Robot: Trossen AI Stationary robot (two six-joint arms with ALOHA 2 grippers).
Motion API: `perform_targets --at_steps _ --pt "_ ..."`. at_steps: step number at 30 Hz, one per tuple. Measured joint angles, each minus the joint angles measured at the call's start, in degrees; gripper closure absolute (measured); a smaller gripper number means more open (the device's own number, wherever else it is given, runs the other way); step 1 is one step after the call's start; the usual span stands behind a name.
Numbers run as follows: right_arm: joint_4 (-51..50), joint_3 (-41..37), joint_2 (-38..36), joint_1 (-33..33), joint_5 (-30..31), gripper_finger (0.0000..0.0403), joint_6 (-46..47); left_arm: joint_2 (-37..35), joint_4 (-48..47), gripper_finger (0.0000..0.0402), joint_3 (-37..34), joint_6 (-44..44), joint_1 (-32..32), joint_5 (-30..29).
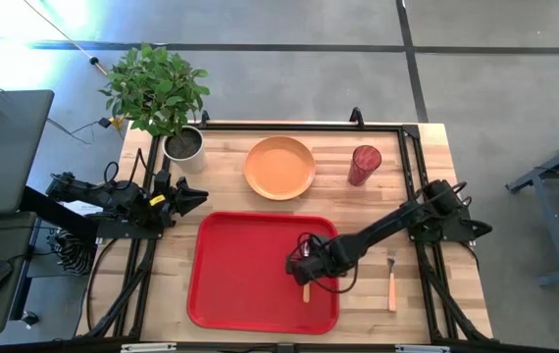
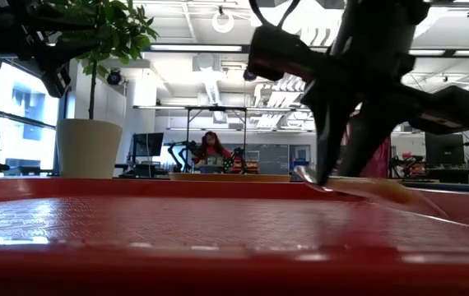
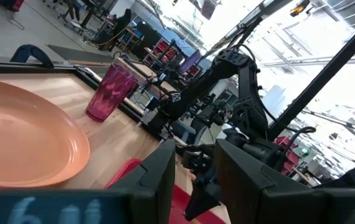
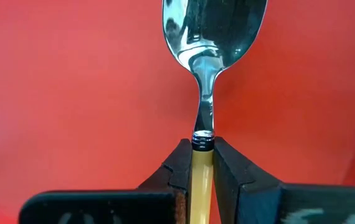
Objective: Pick and place plate/cup/fork/spoon on tray
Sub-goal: Put the yellow spoon to the right on the orange tray
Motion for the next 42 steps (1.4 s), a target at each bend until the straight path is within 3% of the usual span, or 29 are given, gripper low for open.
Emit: perform_targets --at_steps 23,33,42 --pt "6.1 0.1 3.6 0.4 -0.6 0.0382 -0.4 0.0 -1.3 0.0298 0.0 0.0 0.0 0.0" --pt "0.9 2.4 4.2 0.1 -0.6 0.0381 -1.4 0.0 -1.2 0.0298 0.0 0.0 0.0 0.0" --pt "1.0 2.5 4.2 0.1 -1.7 0.0332 -1.0 0.0 -1.2 0.0298 0.0 0.0 0.0 0.0"
